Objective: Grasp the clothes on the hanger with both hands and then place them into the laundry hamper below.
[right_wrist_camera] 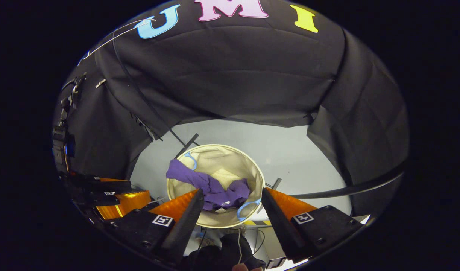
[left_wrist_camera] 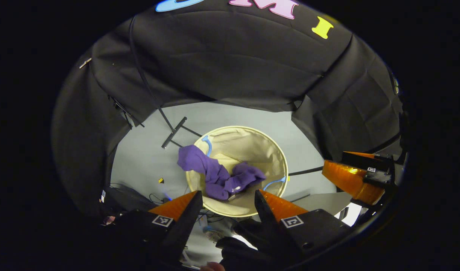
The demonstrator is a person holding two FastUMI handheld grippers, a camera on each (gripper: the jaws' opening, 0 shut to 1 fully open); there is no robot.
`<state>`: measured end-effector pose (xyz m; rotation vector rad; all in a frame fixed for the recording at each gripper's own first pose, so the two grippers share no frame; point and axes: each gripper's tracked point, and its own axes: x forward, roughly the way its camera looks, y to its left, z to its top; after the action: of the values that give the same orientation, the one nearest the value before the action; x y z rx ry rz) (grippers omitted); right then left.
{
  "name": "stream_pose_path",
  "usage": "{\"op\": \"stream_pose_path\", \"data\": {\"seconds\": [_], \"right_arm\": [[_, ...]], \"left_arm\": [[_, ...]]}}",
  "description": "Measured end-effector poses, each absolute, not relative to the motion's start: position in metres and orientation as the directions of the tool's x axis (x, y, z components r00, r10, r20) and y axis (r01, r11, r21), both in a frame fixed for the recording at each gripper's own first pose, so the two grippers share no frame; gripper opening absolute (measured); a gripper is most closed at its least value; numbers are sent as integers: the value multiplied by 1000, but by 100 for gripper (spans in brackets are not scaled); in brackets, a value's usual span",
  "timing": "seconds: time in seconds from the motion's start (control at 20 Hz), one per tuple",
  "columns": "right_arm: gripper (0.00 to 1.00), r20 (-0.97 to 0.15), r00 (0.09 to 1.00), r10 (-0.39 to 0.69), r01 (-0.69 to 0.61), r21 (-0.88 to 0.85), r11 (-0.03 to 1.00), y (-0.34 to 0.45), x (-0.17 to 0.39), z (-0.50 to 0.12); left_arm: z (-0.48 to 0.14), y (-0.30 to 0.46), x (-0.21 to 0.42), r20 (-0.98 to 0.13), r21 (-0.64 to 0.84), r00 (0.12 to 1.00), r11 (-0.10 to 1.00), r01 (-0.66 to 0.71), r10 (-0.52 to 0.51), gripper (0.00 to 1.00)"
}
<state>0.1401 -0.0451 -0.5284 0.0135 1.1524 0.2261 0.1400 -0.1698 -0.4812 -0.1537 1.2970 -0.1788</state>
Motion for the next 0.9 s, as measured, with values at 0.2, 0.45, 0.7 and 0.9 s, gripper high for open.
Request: {"op": "stream_pose_path", "data": {"seconds": [0.2,0.45,0.7,0.9], "right_arm": [[99,-894,408,187,-160,131,978,-41,136,-512],[99,-867,468,170,-114,131,985,-35,125,-480],[99,-828,548,120,-51,109,993,-32,109,-437],[99,-757,650,70,-25,71,997,-29,101,-380]], "left_arm": [[-467,-165,141,-930,-218,293,975,50,-223,89],[-428,-160,135,-893,-264,358,962,69,-271,89],[-381,-136,127,-848,-258,452,960,108,-279,89],[-322,-116,130,-766,-218,588,965,145,-261,88]]}}
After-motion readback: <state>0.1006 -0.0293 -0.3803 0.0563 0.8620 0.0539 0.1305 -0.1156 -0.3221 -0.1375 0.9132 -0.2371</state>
